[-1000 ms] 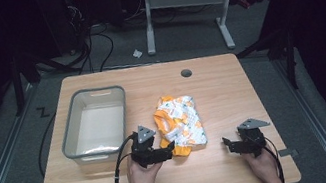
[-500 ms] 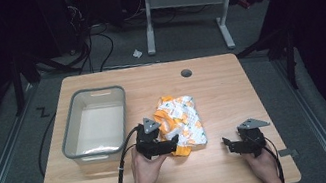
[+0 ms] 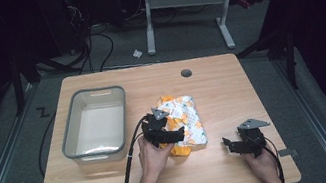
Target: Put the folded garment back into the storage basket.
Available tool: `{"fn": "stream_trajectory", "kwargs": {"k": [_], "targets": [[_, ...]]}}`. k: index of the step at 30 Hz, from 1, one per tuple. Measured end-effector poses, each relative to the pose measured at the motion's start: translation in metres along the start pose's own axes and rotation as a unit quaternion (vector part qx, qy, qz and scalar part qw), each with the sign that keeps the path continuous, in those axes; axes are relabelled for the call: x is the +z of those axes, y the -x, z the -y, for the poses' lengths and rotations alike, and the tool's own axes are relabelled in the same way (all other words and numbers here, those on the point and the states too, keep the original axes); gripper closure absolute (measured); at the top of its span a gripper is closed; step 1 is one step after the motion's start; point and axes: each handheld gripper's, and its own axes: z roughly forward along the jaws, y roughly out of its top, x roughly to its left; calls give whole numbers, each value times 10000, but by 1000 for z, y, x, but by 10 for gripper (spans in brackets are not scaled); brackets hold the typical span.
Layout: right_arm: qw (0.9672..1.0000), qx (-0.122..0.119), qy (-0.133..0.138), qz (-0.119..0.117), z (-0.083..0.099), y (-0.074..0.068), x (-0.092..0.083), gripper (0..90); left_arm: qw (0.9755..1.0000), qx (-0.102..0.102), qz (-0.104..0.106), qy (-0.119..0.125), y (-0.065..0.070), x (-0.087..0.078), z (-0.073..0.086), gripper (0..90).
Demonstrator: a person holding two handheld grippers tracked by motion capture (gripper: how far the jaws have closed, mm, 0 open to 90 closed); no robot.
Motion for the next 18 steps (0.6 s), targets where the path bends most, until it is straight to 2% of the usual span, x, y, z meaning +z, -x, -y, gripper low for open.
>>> {"fn": "stream_trajectory", "kwargs": {"k": [8, 14, 18], "targets": [[10000, -17, 0, -7, 0, 0, 0, 235, 9995, -254, -187, -98, -11, 13, -1, 52], [10000, -17, 1, -7, 0, 0, 0, 235, 9987, -294, -267, -316, -16, 27, -4, 33], [10000, -19, 0, -7, 0, 0, 0, 235, 9976, -327, -394, -459, -18, 40, -4, 32]]}}
